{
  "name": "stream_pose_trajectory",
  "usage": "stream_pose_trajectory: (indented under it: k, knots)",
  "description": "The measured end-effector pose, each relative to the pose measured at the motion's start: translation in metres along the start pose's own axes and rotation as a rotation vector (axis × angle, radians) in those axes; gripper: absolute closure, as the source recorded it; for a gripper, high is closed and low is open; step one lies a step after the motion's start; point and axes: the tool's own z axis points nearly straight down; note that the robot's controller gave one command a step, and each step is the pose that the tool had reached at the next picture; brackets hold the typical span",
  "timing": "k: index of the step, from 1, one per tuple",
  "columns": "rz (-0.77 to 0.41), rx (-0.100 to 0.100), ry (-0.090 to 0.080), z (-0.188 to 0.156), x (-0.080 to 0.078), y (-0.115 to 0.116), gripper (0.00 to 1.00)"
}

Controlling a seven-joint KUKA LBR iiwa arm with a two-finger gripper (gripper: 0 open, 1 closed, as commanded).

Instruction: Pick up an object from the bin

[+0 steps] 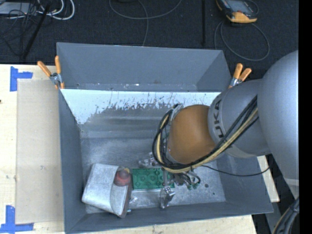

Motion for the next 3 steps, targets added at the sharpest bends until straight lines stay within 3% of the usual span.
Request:
stream_pose_trajectory:
  k: [1, 2, 3]
  knots:
    - [-0.001, 0.001, -0.007, -0.003, -0.003, 0.0, 1.0]
    - [-0.006, 0.0, 0.003, -0.014, -0.003, 0.0, 1.0]
    - [-0.01, 0.001, 0.001, -0.065, -0.004, 0.001, 1.0]
